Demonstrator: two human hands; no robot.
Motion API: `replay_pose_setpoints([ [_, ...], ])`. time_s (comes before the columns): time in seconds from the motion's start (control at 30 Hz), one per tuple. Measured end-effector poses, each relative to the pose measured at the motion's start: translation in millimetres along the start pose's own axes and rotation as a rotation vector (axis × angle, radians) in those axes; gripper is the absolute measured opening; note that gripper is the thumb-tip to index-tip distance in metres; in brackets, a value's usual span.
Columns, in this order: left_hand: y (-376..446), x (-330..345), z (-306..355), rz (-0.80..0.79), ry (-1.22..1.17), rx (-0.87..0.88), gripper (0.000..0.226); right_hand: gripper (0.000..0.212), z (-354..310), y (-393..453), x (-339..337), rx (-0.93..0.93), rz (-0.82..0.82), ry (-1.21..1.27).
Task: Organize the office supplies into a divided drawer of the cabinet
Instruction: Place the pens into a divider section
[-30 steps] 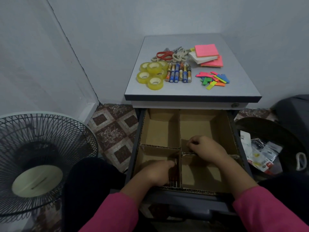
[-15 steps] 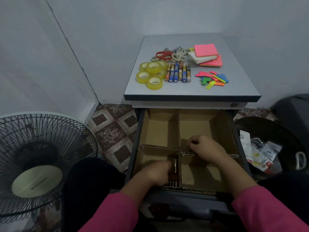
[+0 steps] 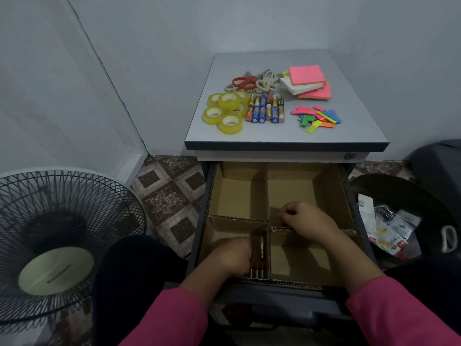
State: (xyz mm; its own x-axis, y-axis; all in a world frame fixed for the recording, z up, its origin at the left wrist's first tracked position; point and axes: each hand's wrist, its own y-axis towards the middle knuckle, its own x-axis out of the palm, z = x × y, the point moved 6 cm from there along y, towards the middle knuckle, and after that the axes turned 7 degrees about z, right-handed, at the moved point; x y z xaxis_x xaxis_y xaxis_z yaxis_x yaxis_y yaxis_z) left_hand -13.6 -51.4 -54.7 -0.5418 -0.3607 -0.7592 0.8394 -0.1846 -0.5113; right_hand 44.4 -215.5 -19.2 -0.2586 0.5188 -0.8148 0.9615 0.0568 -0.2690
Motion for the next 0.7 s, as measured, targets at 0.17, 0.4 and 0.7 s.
replay_pose_setpoints([
  [0.17,-1.1,0.3,2.2,-0.022,0.037,0.021,0.025,0.024,0.6,0.3,0.3,-0.003,-0.004,-0.005],
  [0.4,0.4,6.0,3.9,-0.066,0.061,0.073,0.023,0.024,1.5,0.5,0.3,0.004,0.004,-0.002],
  [0.7,2.5,5.4,1.1,-0.044,0.052,0.054,0.023,0.024,1.6,1.1,0.8,-0.001,-0.002,0.002],
])
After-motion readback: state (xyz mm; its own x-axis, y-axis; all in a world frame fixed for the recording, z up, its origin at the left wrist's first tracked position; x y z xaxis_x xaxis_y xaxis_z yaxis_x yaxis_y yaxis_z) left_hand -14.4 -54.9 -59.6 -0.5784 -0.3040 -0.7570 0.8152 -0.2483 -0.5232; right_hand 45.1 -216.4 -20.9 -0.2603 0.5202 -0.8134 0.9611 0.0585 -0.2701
